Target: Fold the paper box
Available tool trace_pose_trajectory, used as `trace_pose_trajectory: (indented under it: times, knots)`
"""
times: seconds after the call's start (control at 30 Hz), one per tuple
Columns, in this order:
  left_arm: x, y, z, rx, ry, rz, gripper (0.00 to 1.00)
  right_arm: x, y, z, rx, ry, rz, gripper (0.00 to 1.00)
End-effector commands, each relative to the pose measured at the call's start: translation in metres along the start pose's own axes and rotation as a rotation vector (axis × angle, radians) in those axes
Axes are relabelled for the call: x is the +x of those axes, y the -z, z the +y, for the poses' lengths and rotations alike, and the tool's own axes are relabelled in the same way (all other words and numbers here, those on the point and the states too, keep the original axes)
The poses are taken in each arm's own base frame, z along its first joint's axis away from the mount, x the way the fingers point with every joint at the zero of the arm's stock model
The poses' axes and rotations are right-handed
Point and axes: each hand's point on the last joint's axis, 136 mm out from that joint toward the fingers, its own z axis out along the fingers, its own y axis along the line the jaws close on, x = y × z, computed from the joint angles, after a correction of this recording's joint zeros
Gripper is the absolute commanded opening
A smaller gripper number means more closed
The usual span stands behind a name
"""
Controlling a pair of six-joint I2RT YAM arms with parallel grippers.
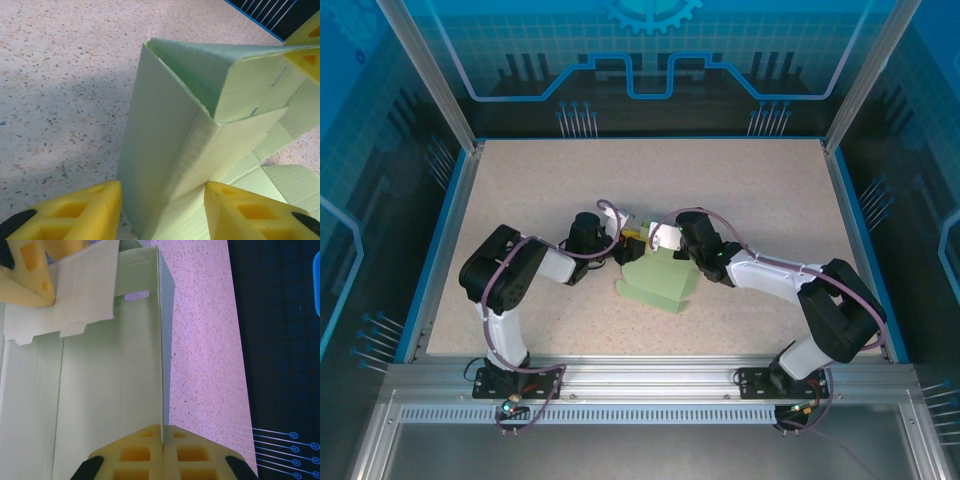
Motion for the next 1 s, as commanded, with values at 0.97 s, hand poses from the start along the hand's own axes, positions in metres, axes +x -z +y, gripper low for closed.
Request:
trace_pose_trajectory:
  times: [0.97]
  knots:
    - [-0.019, 0.002, 0.009, -0.074, 0.029, 0.014, 0.66, 0.000, -0.003, 0.037, -0.202, -0.026, -0.011, 0.00]
